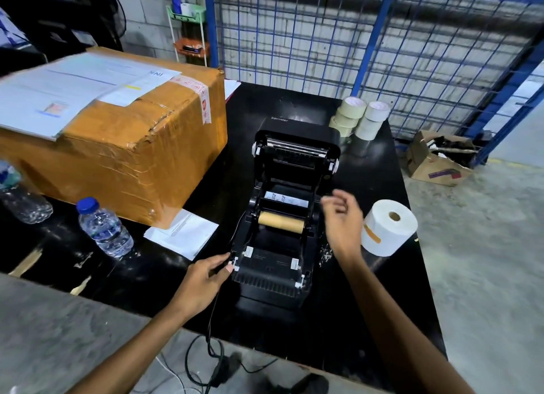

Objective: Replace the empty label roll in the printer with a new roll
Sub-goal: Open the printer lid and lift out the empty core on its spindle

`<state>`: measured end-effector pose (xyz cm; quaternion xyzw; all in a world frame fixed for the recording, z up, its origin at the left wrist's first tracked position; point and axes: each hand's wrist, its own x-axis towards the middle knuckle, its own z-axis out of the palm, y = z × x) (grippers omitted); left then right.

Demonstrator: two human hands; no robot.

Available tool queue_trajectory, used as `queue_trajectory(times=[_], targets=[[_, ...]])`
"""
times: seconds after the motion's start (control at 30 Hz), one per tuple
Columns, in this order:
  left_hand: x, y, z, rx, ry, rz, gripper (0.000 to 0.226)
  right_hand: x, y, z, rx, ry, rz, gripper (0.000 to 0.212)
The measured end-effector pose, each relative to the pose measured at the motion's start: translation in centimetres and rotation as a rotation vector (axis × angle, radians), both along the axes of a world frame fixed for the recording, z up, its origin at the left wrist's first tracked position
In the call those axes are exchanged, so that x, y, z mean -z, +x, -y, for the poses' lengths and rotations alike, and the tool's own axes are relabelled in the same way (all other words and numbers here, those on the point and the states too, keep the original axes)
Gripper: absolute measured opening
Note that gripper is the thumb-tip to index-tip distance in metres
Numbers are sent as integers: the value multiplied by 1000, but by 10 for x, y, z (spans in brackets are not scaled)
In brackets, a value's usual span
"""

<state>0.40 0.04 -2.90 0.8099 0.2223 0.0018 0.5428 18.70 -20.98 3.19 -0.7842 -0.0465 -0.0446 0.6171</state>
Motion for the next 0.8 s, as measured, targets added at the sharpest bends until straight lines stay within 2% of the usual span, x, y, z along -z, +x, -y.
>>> queue_trajectory(times=[0.1, 0.17, 0.23, 0.3, 0.37, 0.5, 0.57, 0.63, 0.73, 0.8], targets=[[-1, 0, 0, 8, -2, -5, 45, 42, -15, 0, -268, -517, 8, 67], [-3, 0, -2, 17, -3, -9, 44, 50, -14, -3, -275, -719, 104, 63], [-6, 1, -4, 40, 16, -19, 42, 47, -7, -6, -237, -767, 170, 51], [-12, 7, -7, 34, 61, -9, 41, 39, 0, -4, -259, -688, 121, 45], [-24, 18, -8, -3, 63, 65, 46, 24, 0, 2, -296, -501, 70, 38], [-60, 50, 14, 30, -58, 234, 60, -10, -26, 23, -390, -199, -14, 26], [-68, 65, 34, 116, -92, 268, 45, -16, -43, 46, -389, -84, -89, 23], [-70, 72, 59, 215, -139, 274, 24, -14, -57, 74, -273, 4, -155, 21], [-71, 87, 102, 342, -147, 243, 16, -6, -77, 124, -128, 119, -240, 13], [-66, 102, 126, 357, -78, 243, 17, 3, -85, 157, -23, 173, -298, 8]])
